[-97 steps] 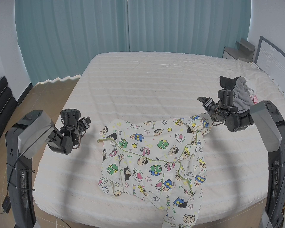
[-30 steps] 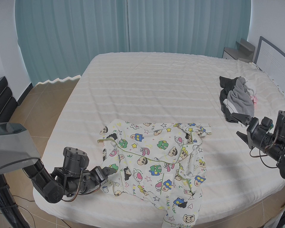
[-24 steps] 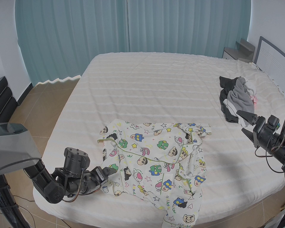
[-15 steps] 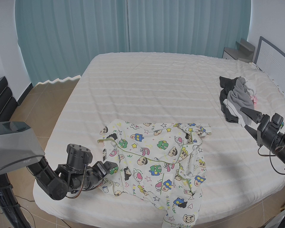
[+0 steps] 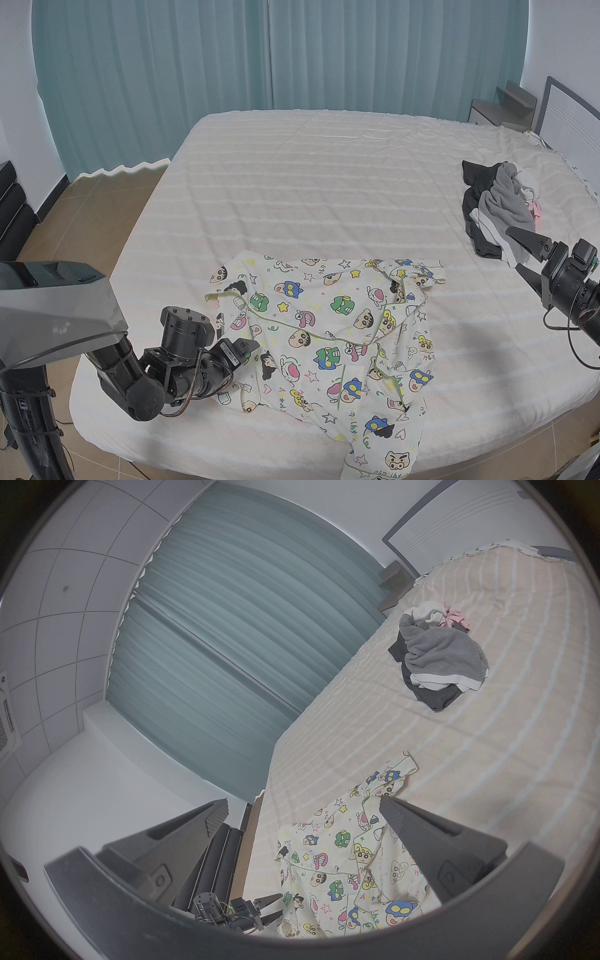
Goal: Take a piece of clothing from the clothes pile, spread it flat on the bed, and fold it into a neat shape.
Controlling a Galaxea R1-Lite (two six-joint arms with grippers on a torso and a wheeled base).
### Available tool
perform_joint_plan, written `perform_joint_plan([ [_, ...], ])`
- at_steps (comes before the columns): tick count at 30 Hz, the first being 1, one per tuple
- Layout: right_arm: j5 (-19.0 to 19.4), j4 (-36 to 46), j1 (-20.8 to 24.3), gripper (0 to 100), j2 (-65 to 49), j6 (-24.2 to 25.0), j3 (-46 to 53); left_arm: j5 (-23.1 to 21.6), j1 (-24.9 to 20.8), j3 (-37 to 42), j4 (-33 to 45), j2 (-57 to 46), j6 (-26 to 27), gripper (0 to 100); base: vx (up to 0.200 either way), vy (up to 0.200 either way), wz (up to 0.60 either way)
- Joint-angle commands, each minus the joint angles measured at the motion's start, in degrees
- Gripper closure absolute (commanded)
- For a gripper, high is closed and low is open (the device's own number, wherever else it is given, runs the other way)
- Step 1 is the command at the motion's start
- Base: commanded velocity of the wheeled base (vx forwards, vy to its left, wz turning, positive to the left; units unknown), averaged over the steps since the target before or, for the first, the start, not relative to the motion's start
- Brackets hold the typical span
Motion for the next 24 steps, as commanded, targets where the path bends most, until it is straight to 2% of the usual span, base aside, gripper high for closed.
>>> perform_joint_plan([
  [1,0.0,0.0,0.0,0,0.5,0.0,0.0,0.0,0.0,0.1,0.1,0.9,0.2,0,0.0,0.0,0.0],
  [10,0.0,0.0,0.0,0,0.7,0.0,0.0,0.6,-0.2,3.1,0.3,-1.1,1.0,0,0.0,0.0,0.0],
  [13,0.0,0.0,0.0,0,0.7,0.0,0.0,3.0,0.1,2.0,-0.1,-0.2,3.1,0,0.0,0.0,0.0],
  [18,-0.1,0.0,0.5,0,0.3,0.1,0.1,3.4,0.2,-1.7,-0.1,2.3,3.2,0,0.0,0.0,0.0],
  [19,-0.1,0.0,0.5,0,0.3,0.0,0.1,3.4,0.2,-2.3,-0.1,2.5,3.2,100,0.0,0.0,0.0],
  [24,-0.1,0.0,0.5,0,0.3,0.0,0.1,3.4,0.2,-2.8,0.0,2.9,3.2,100,0.0,0.0,0.0],
])
